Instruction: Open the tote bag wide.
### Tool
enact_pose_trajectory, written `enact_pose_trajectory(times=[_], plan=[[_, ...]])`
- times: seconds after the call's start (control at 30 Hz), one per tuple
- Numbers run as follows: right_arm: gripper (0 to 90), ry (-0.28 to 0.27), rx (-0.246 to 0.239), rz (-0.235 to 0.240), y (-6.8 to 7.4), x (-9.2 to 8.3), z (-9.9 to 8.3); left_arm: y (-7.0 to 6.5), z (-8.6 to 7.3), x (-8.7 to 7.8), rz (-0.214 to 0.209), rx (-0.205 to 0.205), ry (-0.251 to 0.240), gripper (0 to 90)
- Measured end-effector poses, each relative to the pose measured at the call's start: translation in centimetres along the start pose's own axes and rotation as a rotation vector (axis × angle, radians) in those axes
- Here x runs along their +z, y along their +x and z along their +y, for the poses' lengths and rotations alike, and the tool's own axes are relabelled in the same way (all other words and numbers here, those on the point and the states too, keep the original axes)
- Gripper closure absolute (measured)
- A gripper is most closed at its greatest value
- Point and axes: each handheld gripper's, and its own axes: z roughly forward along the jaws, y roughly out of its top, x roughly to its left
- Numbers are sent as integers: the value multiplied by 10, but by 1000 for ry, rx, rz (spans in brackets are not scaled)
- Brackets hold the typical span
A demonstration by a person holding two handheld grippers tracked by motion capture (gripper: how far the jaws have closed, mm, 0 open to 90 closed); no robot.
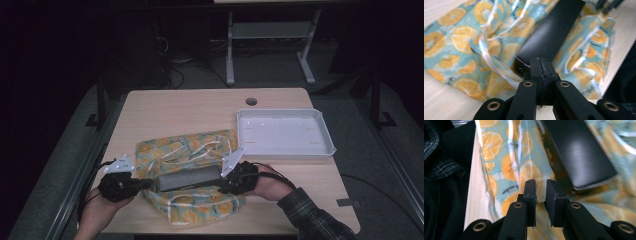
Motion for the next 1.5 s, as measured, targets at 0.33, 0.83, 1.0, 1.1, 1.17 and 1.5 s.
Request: enact_pose_trajectory(times=[0.33,0.83,1.0,1.1,1.17,1.5], plan=[[694,-65,78,-78,-13,-29,-19,-10,-12,13,-27,14,80,895],[858,71,92,-52,-25,14,-28,-6,-21,49,7,47,245,894],[882,95,73,-22,-21,23,-30,2,-22,52,51,55,277,896],[891,108,70,-11,-19,27,-29,8,-22,54,70,58,286,896],[893,109,60,0,-17,28,-28,11,-21,55,90,63,292,896],[879,123,17,36,-5,31,-21,29,-16,56,130,54,282,897]])
